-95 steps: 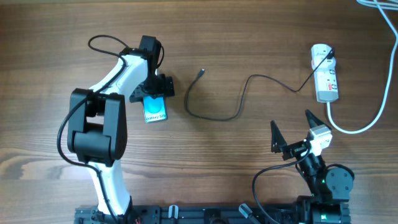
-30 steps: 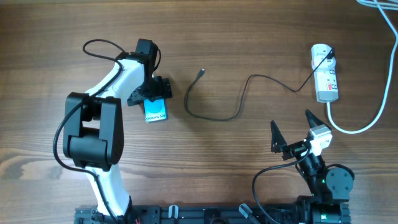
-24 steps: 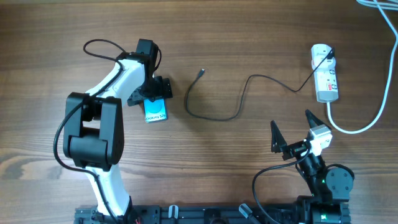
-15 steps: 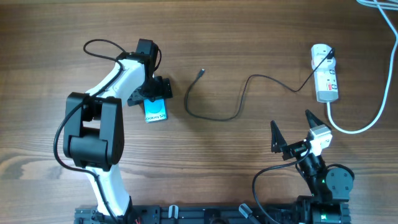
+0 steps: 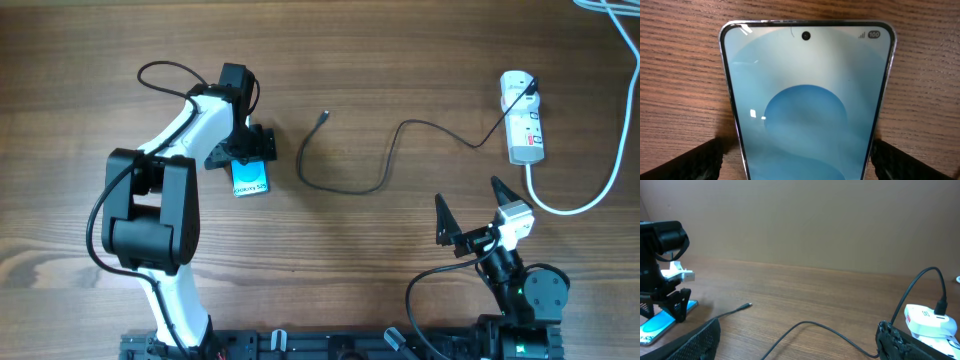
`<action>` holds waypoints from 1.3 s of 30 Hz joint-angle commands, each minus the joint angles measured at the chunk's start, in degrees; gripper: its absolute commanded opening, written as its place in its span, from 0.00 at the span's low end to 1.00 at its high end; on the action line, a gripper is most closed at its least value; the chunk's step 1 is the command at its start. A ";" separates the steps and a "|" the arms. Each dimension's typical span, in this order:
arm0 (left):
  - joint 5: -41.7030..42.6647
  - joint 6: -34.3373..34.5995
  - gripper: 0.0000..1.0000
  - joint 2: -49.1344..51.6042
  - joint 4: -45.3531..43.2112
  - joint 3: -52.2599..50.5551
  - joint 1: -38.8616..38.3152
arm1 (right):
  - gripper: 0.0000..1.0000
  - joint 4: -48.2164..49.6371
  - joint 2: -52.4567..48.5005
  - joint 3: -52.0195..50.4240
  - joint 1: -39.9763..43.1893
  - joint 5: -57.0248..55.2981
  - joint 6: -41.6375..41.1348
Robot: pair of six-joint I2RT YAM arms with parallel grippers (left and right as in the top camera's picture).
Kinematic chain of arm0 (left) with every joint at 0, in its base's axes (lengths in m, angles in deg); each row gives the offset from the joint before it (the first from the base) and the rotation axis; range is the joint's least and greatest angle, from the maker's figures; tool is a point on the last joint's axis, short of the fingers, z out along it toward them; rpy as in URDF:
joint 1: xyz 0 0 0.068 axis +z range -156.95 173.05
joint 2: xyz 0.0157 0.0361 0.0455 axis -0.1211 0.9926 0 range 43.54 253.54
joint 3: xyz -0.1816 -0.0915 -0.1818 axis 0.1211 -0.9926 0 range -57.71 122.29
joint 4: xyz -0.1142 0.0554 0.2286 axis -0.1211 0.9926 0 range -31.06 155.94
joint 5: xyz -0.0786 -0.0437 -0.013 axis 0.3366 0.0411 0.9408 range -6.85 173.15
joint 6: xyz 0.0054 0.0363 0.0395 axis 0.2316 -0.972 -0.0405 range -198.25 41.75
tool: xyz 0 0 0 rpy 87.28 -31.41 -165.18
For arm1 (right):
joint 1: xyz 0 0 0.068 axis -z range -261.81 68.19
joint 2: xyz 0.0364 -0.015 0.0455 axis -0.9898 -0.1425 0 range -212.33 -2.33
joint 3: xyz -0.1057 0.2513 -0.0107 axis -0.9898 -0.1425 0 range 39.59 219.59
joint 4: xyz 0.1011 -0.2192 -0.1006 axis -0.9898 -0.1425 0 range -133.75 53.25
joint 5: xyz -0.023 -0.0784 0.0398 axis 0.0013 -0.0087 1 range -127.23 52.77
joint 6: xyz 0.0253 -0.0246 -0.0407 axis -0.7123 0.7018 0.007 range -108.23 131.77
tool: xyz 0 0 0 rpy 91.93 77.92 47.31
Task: Plug charger to phone and switch on socket
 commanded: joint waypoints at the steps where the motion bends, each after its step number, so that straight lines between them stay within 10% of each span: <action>1: 7.41 1.44 0.96 4.74 -0.92 -3.39 -0.85 | 1.00 0.26 0.46 -0.07 0.17 0.50 -0.02; 19: 7.41 4.24 0.63 4.57 -1.68 -3.34 -0.83 | 1.00 0.26 0.46 -0.07 0.17 0.48 -0.02; 28: 7.41 4.22 0.63 -5.44 2.99 -0.39 -0.72 | 1.00 1.90 0.46 -0.07 0.17 0.07 0.09; 33: 12.83 4.26 0.63 -12.33 4.61 0.44 -0.72 | 1.00 8.20 0.46 0.31 0.17 18.12 -6.03; 39: 23.80 4.48 0.63 -13.66 3.28 0.52 -0.72 | 1.00 3.85 -15.26 21.20 0.17 18.99 -7.58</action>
